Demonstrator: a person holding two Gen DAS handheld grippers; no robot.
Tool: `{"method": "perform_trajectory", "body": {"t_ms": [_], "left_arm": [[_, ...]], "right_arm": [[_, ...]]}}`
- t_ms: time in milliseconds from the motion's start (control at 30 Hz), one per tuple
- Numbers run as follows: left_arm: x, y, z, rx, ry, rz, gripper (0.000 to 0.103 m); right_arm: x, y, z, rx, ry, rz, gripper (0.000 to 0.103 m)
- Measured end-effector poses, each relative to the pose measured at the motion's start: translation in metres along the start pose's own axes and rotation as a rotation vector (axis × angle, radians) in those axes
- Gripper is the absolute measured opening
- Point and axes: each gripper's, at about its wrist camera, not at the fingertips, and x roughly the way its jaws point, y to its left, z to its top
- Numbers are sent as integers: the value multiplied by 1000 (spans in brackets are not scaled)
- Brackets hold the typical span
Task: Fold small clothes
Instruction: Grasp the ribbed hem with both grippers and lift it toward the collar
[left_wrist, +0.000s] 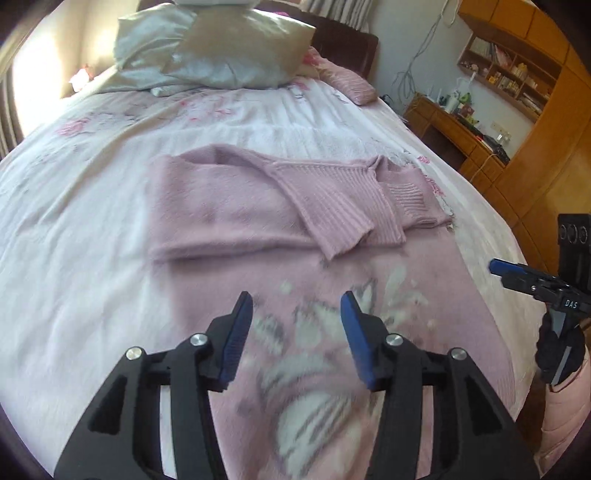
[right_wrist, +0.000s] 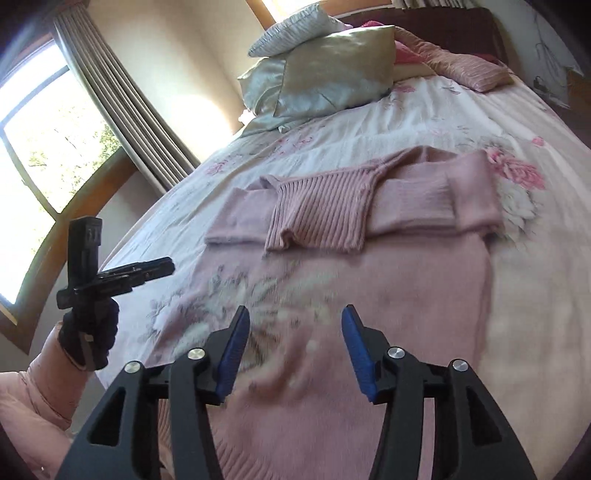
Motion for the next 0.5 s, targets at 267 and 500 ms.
{"method": "perform_trajectory", "body": {"t_ms": [267,500], "left_arm": [[-63,39,-125,-153,97,46,54],[-66,33,-180,-235,127,-38,54]], "right_arm": [[-73,-12,-120,112,48,-145,58],[-78,-27,-156,195,66,-178,62]]}}
